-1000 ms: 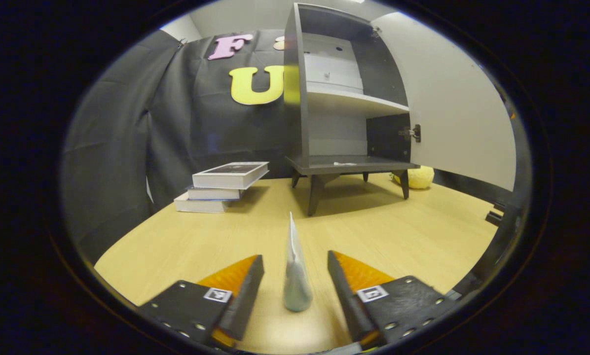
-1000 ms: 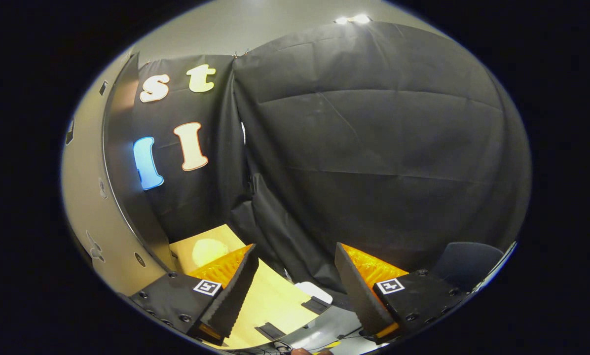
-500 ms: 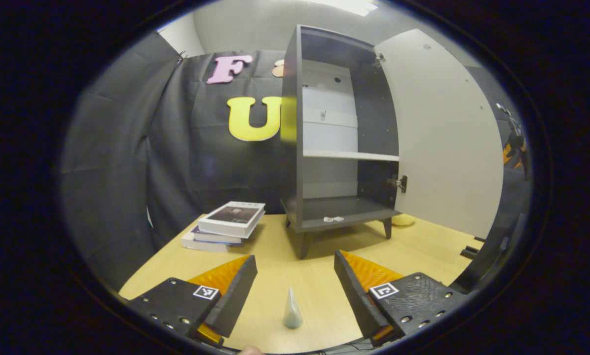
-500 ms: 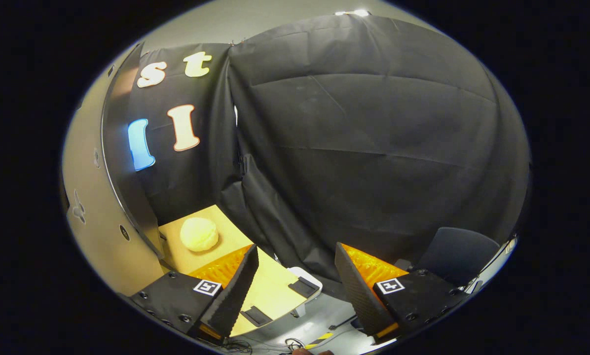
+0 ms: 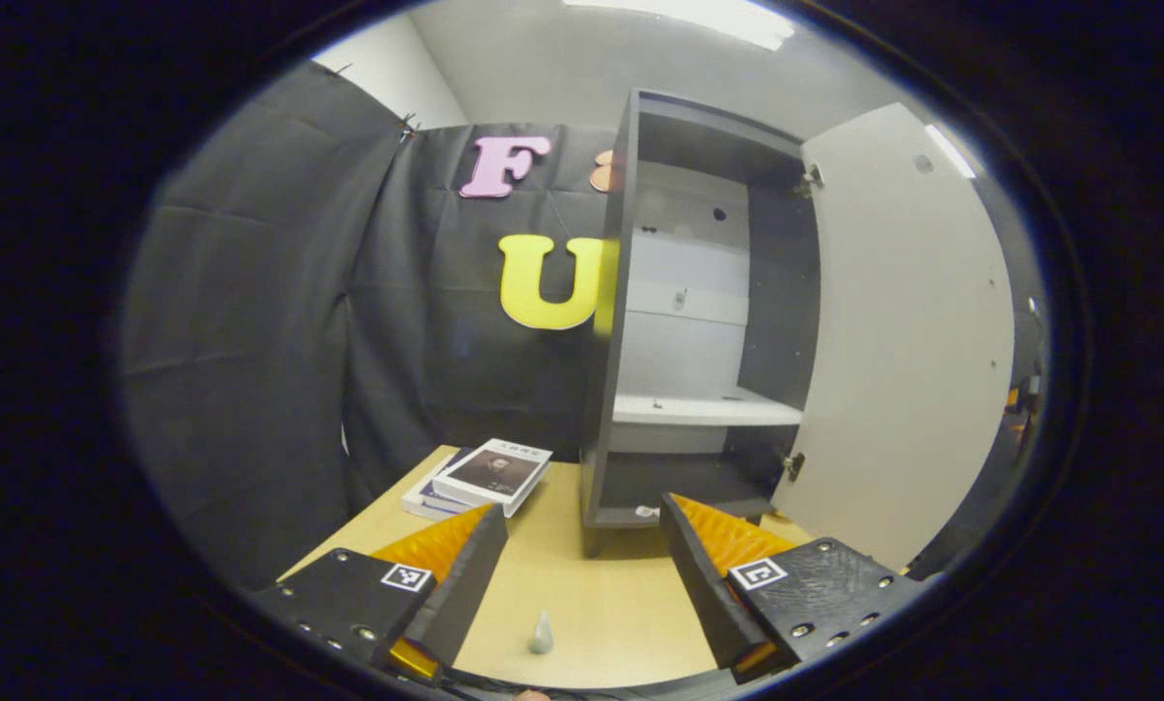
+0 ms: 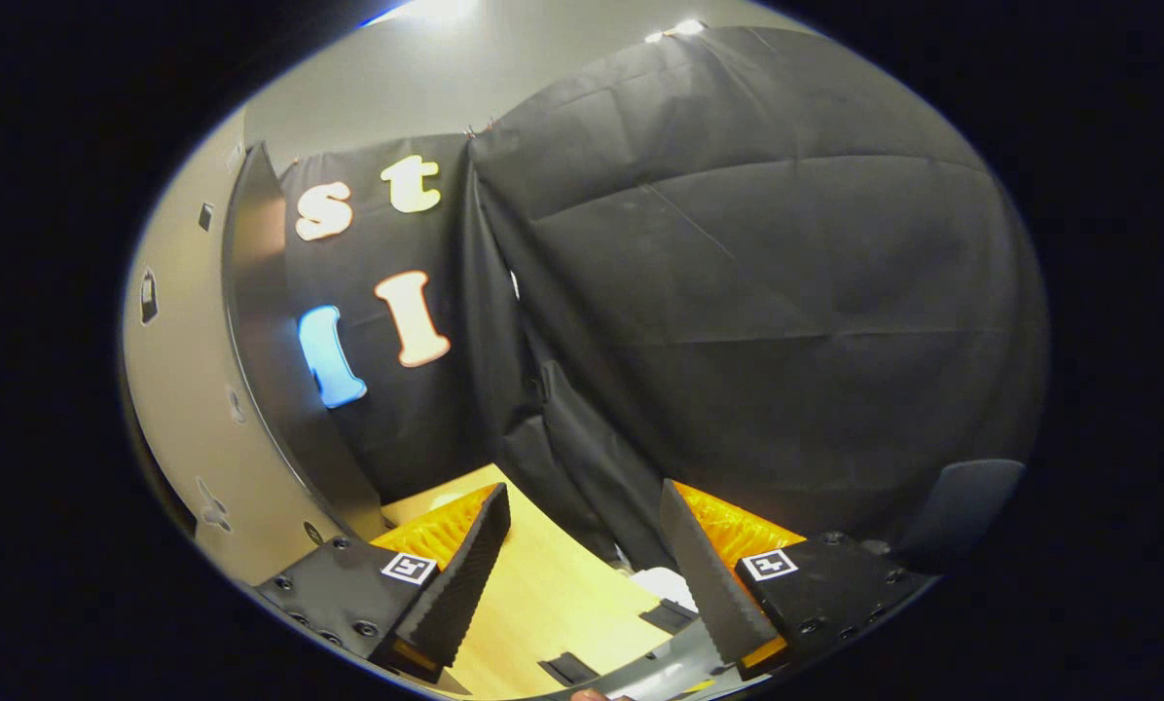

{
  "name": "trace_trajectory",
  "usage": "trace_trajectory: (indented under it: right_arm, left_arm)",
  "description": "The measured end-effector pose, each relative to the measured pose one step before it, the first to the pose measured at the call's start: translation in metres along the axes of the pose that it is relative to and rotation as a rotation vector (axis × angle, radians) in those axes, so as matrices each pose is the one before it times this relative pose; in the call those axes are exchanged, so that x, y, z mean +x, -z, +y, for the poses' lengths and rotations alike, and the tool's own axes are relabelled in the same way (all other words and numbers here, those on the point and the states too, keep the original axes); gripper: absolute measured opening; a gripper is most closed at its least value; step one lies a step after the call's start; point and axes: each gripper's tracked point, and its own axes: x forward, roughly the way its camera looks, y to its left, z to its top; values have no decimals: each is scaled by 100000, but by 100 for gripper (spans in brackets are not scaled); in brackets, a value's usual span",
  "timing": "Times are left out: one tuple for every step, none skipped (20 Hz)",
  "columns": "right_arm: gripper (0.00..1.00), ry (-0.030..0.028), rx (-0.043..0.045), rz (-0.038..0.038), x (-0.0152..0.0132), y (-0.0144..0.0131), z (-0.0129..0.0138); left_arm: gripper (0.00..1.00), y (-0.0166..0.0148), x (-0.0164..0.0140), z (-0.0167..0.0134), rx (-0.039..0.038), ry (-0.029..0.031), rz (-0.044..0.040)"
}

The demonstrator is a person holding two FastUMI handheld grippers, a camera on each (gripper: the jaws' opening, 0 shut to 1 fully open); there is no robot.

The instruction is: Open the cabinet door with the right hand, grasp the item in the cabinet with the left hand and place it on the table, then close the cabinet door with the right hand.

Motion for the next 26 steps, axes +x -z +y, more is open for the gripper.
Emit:
trace_trajectory:
  right_arm:
    - [98, -2332, 306, -507, -179, -509, 551]
    - [98, -1883, -686, -1905, -161, -886, 405]
    - [98, -1498, -1113, -2425, -140, -962, 319]
    - [98, -2133, -892, -2019, -59, -1090, 526]
    - [92, -3327, -875, -1384, -60, -919, 1060]
    - [92, -3806, -1727, -635, -39, -906, 1011]
    - [92, -4169, -2591, -760, 196, -718, 1030]
    - [92, -3572, -2655, -655, 153, -766, 952]
    - [98, -3747, -2110, -1011, 89, -780, 946]
    - [92, -3629, -1447, -999, -99, -688, 896]
    - [92, -3450, -284, -661, -24, -581, 988]
    - [92, -3865, 394, -573, -93, -494, 909]
    - [95, -4092, 243, -155, 51, -353, 1125]
    - [98, -4170, 276, -48, -1, -291, 920]
    - [98, -4285, -693, -101, 14, -411, 905]
    - [98, -3245, -1967, -61, -23, -448, 531]
    - [98, -3223, -1889, -481, 34, -654, 644]
    - [98, -3397, -1337, -154, 70, -533, 834]
    - [98, -3674, -1122, 54, -26, -255, 1131]
    - [98, -2686, -1058, 434, 148, -144, 864]
    - [92, -2350, -770, 650, 104, 57, 630]
    - [92, -2240, 305, 794, 74, 109, 892]
    - [92, -2342, 1017, 759, 211, 217, 843]
    - [92, -144, 661, 922, -27, 146, 219]
    - [90, 764, 1437, 305, -422, 8, -182]
    - [89, 951, 1332, -193, -125, -143, -75]
  left_arm:
    - [95, -1697, -115, -187, 1933, -2838, -2493]
    - [94, -1823, -334, 205, 4113, -4681, -3247]
    - [94, -1419, -61, 119, 4308, -4702, -2512]
    - [96, -872, 10, -604, 2171, -2612, -1552]
    - [94, -630, 56, -1408, -307, 1060, -104]
    - [94, -257, 104, -1797, -1412, 1915, 777]
    - [94, -515, 88, -1337, -887, 1347, 639]
    - [95, -722, 50, -812, -646, 498, -234]
    - [94, -707, 81, -832, -628, 120, -421]
    - [95, -499, 113, -1003, -476, 429, -465]
    - [95, -354, -48, -670, -268, 120, 124]
    - [94, -65, -94, -554, -118, -223, 431]
    - [94, -116, -192, -336, -45, -820, 706]
    - [94, 349, -149, -81, 2, -1357, 1914]
    - [94, 433, -163, 55, -173, -1550, 2349]
    - [94, 354, -100, -69, -593, -900, 1601]
    - [94, 42, -260, 94, -985, -740, 1001]
    - [94, 12, -363, 465, -1013, -1189, 842]
    - [94, -136, -271, 680, -697, -1810, 171]
    - [95, -353, -296, 920, -271, -2124, -576]
    - [95, -406, -60, 841, -54, -1937, -1175]
    - [95, -168, -155, 983, -6, -2072, -657]
    - [94, -66, -132, 970, -115, -1970, -18]
    - [94, 166, -68, 907, -403, -1831, 122]
    - [94, 24, 61, 922, -583, -1542, -76]
    - [94, 157, 18, 855, -671, -1155, 303]
